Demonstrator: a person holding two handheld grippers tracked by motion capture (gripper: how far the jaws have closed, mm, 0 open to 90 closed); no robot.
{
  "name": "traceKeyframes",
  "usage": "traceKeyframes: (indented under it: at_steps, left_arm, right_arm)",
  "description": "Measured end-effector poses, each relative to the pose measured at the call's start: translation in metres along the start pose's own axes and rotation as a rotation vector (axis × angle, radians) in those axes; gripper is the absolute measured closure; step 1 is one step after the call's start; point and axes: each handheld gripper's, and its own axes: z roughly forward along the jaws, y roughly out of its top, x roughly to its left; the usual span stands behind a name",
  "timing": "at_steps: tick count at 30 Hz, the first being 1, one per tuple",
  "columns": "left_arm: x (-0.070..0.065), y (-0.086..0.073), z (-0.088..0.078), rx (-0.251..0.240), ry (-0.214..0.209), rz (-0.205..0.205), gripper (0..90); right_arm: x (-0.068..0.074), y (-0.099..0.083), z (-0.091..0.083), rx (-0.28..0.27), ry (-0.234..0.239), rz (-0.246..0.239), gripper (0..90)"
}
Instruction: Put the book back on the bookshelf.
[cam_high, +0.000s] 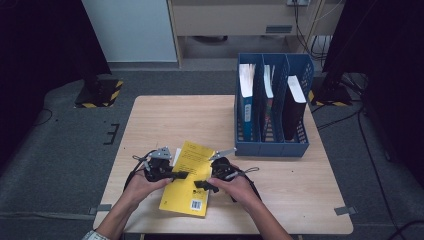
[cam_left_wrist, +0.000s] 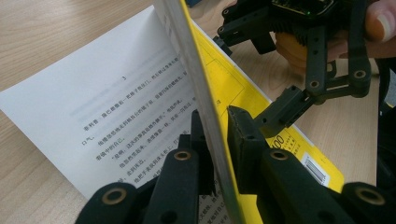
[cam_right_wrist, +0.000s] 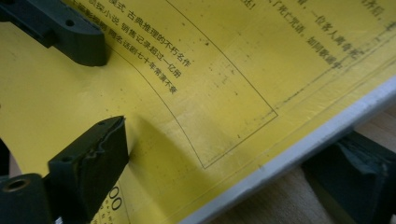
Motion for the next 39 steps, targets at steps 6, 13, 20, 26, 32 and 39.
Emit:
traceKeyframes:
  at_steps: [6,13,20,26,32,39]
  left_arm:
    - [0.003,-0.002,-0.002,0.001,0.011,-0.006,81.3]
    - [0.011,0.000,-0.013,-0.013,0.042,-0.008,82.4]
    - [0.018,0.002,-0.022,-0.045,0.059,-0.010,83.2]
    - [0.020,0.007,-0.035,-0.083,0.065,-0.003,84.5]
    - [0.022,0.007,-0.039,-0.089,0.066,-0.007,84.9]
    - [0.022,0.008,-0.040,-0.097,0.063,-0.003,85.0]
  right_arm:
    - [-0.004,0.003,-0.001,-0.006,0.019,0.025,17.0]
    - [0.005,0.018,-0.014,-0.062,-0.043,-0.017,30.7]
    - [0.017,0.038,-0.025,-0.084,-0.076,-0.058,37.2]
    - [0.028,0.059,-0.034,-0.070,-0.067,-0.092,38.6]
    - [0.036,0.073,-0.034,-0.042,-0.076,-0.135,38.9]
    - [0.039,0.078,-0.030,-0.011,-0.081,-0.169,40.1]
